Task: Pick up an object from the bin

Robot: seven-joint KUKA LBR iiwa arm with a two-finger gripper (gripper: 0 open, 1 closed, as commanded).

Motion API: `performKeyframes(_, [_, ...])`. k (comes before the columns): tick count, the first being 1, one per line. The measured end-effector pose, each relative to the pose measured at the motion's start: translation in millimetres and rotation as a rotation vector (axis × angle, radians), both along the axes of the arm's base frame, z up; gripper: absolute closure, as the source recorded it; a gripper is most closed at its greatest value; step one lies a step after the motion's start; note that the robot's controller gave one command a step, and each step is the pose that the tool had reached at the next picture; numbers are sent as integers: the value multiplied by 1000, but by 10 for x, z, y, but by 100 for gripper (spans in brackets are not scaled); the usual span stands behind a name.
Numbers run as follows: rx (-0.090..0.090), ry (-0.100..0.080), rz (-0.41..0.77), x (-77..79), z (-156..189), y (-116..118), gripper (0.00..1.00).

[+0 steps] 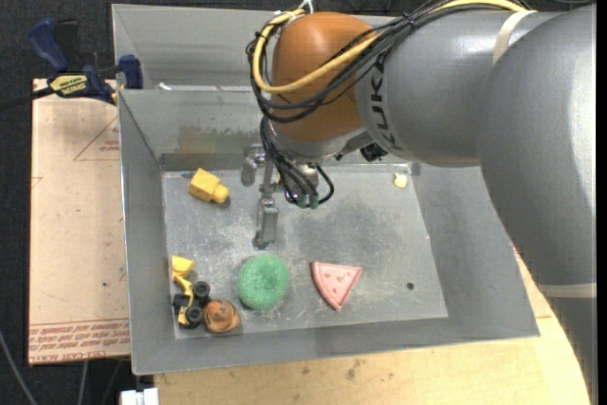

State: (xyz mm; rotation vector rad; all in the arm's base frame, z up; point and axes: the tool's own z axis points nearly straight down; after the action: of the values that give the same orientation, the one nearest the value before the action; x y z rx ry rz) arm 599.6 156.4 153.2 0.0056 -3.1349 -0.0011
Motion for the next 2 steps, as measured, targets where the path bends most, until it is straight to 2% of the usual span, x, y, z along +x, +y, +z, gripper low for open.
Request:
performKeyframes(1, [1,-8,-3,18,50,-6,0])
performKeyframes(2, [2,-15,41,-42,-81,-33,0])
